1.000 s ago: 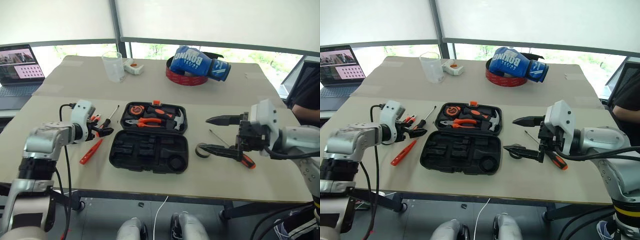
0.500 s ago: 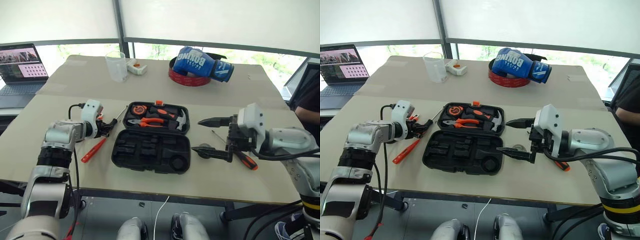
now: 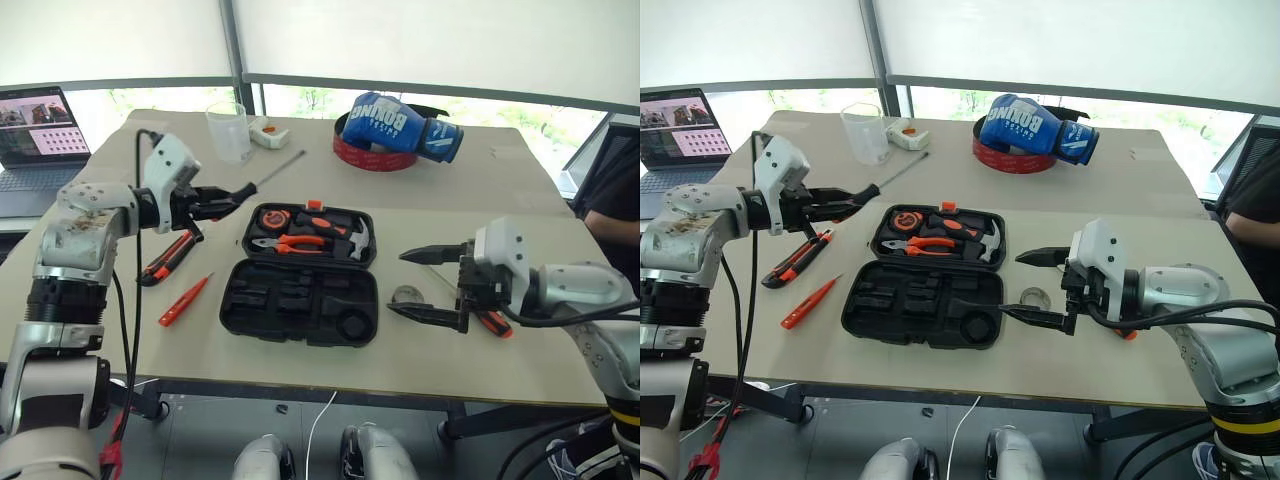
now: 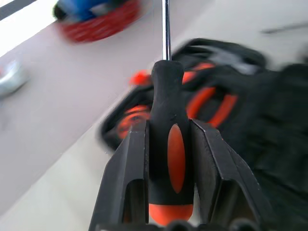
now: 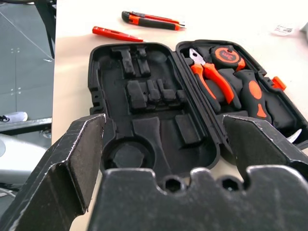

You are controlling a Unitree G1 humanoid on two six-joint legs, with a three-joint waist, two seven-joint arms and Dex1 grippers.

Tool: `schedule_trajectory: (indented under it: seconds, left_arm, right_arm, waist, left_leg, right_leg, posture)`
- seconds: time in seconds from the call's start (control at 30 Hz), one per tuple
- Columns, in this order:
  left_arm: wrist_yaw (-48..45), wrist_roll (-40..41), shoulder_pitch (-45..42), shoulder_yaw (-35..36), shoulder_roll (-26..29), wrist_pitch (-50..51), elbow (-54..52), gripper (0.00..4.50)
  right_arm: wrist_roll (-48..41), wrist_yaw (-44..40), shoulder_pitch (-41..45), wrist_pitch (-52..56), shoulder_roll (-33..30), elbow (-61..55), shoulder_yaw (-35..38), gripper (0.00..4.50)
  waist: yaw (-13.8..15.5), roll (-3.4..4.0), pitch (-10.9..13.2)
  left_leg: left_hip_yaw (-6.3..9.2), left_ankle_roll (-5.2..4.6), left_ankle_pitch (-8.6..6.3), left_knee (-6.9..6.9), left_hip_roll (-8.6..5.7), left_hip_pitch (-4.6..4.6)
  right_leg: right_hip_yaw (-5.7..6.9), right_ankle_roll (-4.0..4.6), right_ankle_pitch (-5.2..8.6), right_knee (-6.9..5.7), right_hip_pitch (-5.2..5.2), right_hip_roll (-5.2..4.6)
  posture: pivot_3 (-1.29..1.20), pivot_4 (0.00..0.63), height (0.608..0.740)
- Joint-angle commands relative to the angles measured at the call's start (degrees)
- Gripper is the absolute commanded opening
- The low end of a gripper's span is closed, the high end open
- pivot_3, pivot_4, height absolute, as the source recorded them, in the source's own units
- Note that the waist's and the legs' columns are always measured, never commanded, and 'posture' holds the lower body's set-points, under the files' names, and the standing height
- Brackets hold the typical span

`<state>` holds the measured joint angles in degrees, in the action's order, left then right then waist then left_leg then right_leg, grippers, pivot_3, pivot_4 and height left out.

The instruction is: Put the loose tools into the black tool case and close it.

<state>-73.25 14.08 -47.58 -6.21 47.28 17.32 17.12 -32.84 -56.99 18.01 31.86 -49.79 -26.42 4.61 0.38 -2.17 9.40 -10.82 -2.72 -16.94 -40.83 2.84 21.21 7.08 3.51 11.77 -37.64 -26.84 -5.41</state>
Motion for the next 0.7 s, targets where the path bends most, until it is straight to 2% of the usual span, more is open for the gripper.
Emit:
schedule_trajectory:
  seconds: [0.03,0.3,0.53,0.7]
  left_arm:
    - [-8.8,-4.6,-1.6,-5.5,-0.2,-11.6,3.4,0.78]
    - [-10.4,-14.0,-6.4,-11.3,-4.2,-28.6,18.0,0.78]
    - [-6.8,-17.5,-9.1,-10.9,-7.8,-35.8,27.5,0.78]
    - [-5.5,-17.9,-10.8,-10.2,-9.7,-35.7,30.5,0.78]
  right_arm:
    - [0.5,1.2,0.0,-0.8,0.2,-1.6,0.5,4.5]
    - [0.2,3.7,-1.7,0.4,0.2,-4.1,1.4,4.5]
    - [-0.4,5.0,-3.0,1.3,-0.4,-5.4,2.8,4.5]
    - [-0.7,5.3,-2.8,1.4,-0.5,-5.5,2.8,4.5]
  waist:
    - [0.0,0.0,0.0]
    - [0.0,-0.01,0.0]
    - [0.2,-0.01,0.0]
    - [0.0,-0.02,0.0]
  left_leg:
    - [0.0,0.0,0.0,-0.02,0.0,0.01]
    - [0.03,-0.07,-0.01,-0.08,0.02,0.23]
    - [0.06,-0.21,-0.08,-0.15,0.02,0.33]
    - [0.07,-0.35,-0.16,-0.25,0.02,0.41]
  right_leg:
    - [0.0,0.0,0.0,0.01,0.0,0.01]
    - [-0.01,0.0,0.0,0.02,-0.15,0.08]
    - [0.06,-0.01,0.0,0.02,-0.19,0.06]
    - [0.07,-0.02,-0.01,0.04,-0.19,0.06]
  posture:
    - [0.0,0.15,0.714]
    - [0.0,0.15,0.714]
    - [0.0,0.15,0.714]
    - [0.0,0.15,0.714]
